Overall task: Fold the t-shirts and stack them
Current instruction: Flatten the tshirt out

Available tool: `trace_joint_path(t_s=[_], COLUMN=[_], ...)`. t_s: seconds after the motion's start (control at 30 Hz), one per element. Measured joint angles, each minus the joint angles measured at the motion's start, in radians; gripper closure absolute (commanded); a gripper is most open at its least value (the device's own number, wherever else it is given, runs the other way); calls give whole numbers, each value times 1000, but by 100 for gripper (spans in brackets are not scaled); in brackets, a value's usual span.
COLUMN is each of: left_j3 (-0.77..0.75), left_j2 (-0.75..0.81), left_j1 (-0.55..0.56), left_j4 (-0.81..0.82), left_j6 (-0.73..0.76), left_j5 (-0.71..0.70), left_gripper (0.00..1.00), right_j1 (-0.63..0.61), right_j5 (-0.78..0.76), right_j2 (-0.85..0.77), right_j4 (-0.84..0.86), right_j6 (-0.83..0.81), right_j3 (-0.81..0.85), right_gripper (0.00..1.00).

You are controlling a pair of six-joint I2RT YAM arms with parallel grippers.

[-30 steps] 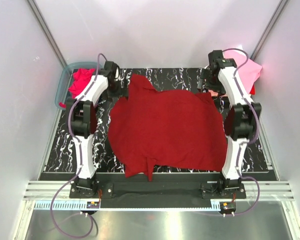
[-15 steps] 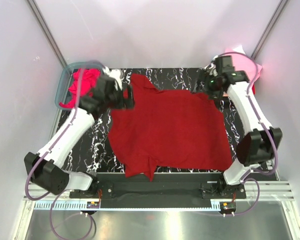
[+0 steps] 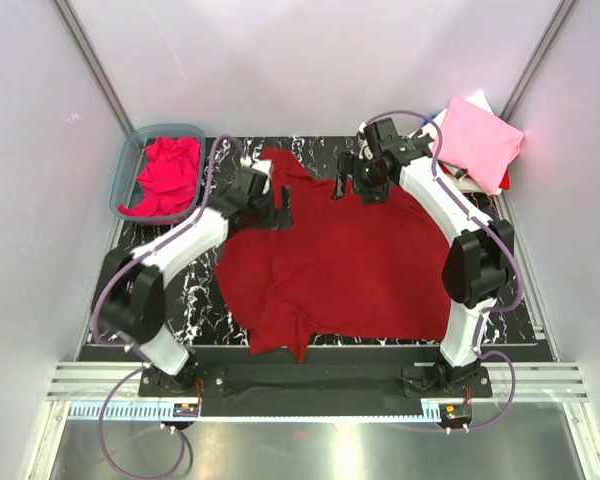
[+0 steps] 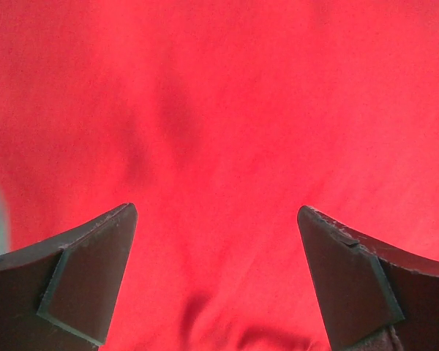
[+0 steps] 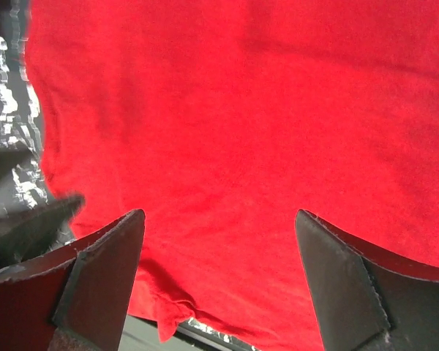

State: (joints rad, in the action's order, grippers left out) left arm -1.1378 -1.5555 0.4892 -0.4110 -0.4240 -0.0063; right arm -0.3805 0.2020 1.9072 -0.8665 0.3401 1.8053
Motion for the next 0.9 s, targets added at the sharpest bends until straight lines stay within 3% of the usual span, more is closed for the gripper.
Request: trace_joint_path(t_s=[0.2,0.37,0.6,0.9], left_j3=[-259,-241,-94,246], left_j2=[-327,-446,-377,-123], left_j1=[0,0,1,61], left_j4=[100,121,227,323], left_j6=[-41,-88,-137,-188], left_j5=[35,76,92,79], left_gripper=[1,2,2,2], right_j1=[6,6,6,6], right_j5=[0,-4,-15,-24], right_j2=[-38,-130,-245,-243], right_j4=[56,79,108,114], right_j6=[18,23,28,41], right_j3=[-188,-319,-369,-357], right_gripper=[10,9,9,9])
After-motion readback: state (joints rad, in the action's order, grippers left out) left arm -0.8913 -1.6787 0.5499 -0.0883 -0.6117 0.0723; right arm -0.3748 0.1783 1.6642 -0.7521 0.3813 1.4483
